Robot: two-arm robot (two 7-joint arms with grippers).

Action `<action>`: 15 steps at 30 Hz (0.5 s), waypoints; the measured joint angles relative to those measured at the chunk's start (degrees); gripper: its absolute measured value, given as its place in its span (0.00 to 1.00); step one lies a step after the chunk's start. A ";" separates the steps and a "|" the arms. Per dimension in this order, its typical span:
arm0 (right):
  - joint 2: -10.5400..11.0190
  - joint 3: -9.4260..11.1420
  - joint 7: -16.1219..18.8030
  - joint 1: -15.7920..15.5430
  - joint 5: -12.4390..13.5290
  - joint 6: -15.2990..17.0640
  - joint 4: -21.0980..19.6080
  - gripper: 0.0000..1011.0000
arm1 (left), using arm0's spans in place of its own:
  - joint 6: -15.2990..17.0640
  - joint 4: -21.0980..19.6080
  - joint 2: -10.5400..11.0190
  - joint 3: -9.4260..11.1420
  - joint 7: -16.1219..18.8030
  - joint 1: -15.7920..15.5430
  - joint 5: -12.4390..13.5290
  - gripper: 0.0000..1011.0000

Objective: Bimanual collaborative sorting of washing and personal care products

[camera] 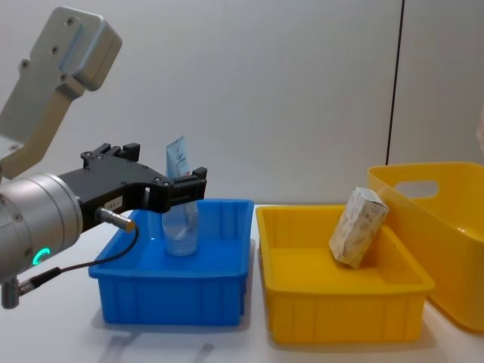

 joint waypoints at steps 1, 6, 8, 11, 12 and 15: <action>0.03 0.07 -0.09 0.00 -0.10 0.59 -0.01 0.33 | 0.00 0.00 0.00 0.00 0.00 0.00 0.00 0.99; 0.21 0.42 -0.54 0.02 -0.71 4.74 0.01 0.33 | 0.00 0.00 0.00 0.00 0.00 0.00 0.00 0.99; 0.26 0.52 -0.62 0.09 -0.92 6.46 0.20 0.33 | 0.00 0.00 0.00 0.00 0.00 0.00 0.00 0.99; 0.30 0.61 -0.63 0.21 -1.07 8.27 0.48 0.33 | 0.00 0.00 0.00 0.00 0.00 0.00 0.00 0.99; 0.31 0.64 -0.64 0.28 -1.16 9.41 0.75 0.33 | 0.00 0.00 0.00 0.00 0.00 0.00 0.00 0.99; 0.32 0.72 -0.63 0.42 -1.36 11.06 1.23 0.33 | 0.00 0.00 0.00 0.00 0.00 0.00 0.00 0.99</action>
